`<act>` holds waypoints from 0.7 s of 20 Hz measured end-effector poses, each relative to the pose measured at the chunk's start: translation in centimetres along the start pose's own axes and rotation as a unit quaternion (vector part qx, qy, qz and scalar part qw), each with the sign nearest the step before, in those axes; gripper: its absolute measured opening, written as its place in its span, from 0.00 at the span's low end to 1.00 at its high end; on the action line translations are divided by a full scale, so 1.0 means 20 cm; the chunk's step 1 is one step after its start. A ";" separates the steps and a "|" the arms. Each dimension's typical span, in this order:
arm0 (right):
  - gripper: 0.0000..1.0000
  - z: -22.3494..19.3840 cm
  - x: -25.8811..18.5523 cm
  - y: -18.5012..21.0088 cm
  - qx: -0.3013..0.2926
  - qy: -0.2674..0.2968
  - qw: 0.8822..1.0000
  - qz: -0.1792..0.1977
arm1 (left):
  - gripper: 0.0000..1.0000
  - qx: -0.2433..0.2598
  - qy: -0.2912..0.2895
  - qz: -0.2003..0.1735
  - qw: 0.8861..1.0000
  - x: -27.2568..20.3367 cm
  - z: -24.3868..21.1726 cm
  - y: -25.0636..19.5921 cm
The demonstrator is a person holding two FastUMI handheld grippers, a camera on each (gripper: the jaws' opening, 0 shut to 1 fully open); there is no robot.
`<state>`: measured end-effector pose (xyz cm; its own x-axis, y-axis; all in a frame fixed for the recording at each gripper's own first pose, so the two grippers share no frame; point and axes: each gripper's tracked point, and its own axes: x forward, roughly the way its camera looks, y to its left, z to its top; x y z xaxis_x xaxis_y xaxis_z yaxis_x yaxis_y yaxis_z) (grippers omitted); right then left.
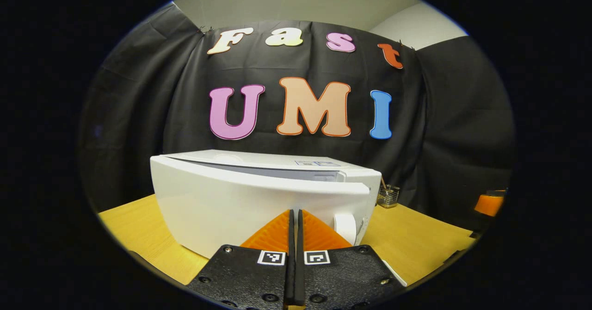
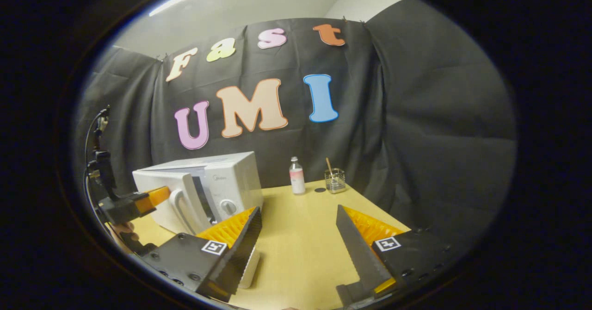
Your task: Open the microwave oven with the left hand, put the food in, and close the microwave oven.
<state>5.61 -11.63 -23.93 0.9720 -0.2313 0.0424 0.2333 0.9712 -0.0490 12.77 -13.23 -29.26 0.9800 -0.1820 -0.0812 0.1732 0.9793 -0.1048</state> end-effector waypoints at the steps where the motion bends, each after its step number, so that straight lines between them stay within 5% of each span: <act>1: 0.92 -0.01 0.01 -0.01 -0.003 0.000 1.000 -0.003 | 0.01 0.001 0.004 0.000 1.000 0.03 -0.01 0.00; 2: 0.99 -0.01 0.01 -0.01 -0.007 0.000 1.000 -0.006 | 0.01 0.004 0.007 0.002 1.000 0.05 -0.02 0.01; 5: 0.99 -0.03 0.02 -0.01 -0.013 0.005 1.000 -0.007 | 0.01 0.007 0.011 0.002 1.000 0.11 -0.04 0.00; 6: 0.92 -0.04 0.02 0.00 -0.012 0.007 1.000 -0.005 | 0.01 0.007 0.012 0.003 1.000 0.13 -0.05 0.01; 9: 0.99 -0.03 0.03 0.02 0.002 0.004 1.000 0.006 | 0.01 0.013 0.012 0.002 1.000 0.17 -0.04 0.00; 13: 0.92 -0.02 0.04 0.01 0.006 0.001 1.000 0.005 | 0.01 0.016 0.010 -0.003 1.000 0.21 -0.03 -0.02; 14: 0.99 -0.02 0.04 0.00 0.006 0.000 1.000 0.003 | 0.01 0.018 0.011 -0.002 1.000 0.21 -0.03 -0.02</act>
<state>6.36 -11.74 -24.35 0.9735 -0.2246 0.0424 0.2262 0.9733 -0.0376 16.80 -14.53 -30.12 0.9770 -0.1868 -0.1025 0.1802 0.9811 -0.0698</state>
